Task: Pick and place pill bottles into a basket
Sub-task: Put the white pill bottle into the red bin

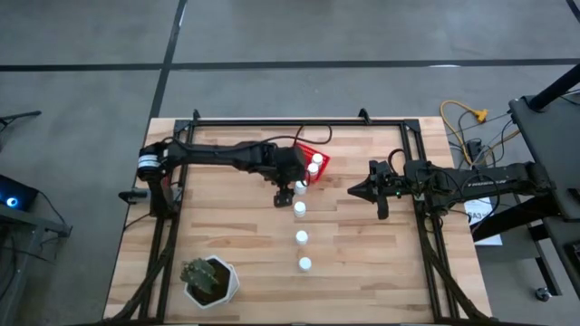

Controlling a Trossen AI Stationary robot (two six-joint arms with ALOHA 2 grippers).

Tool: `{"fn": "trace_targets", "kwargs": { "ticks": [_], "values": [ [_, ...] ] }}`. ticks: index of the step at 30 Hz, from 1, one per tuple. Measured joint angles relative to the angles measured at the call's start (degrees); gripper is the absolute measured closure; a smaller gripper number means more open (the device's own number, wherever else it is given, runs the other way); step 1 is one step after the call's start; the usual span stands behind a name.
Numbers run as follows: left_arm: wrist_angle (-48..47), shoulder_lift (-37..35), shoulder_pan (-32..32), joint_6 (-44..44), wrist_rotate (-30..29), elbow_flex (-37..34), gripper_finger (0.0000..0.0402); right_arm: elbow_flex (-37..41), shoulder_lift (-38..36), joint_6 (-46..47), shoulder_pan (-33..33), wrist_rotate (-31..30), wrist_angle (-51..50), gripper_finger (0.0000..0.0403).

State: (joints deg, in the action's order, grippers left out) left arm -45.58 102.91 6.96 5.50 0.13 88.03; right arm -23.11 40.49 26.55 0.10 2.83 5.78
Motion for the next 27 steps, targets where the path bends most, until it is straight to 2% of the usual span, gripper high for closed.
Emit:
{"fn": "trace_targets", "kwargs": {
  "ticks": [7,20,27],
  "values": [
    [3.9,0.3,0.1,1.3,-1.0,-0.5,0.0143,0.0,0.0,0.0,0.0,0.0,0.0,0.0394],
    [5.7,1.0,0.1,3.9,-2.0,-1.1,0.0143,0.0,0.0,0.3,0.0,0.0,0.0,0.0394],
    [9.2,-0.5,0.6,2.4,-2.2,-4.6,0.0143,0.0,0.1,0.1,0.0,0.0,0.0,0.0394]
  ]
}}
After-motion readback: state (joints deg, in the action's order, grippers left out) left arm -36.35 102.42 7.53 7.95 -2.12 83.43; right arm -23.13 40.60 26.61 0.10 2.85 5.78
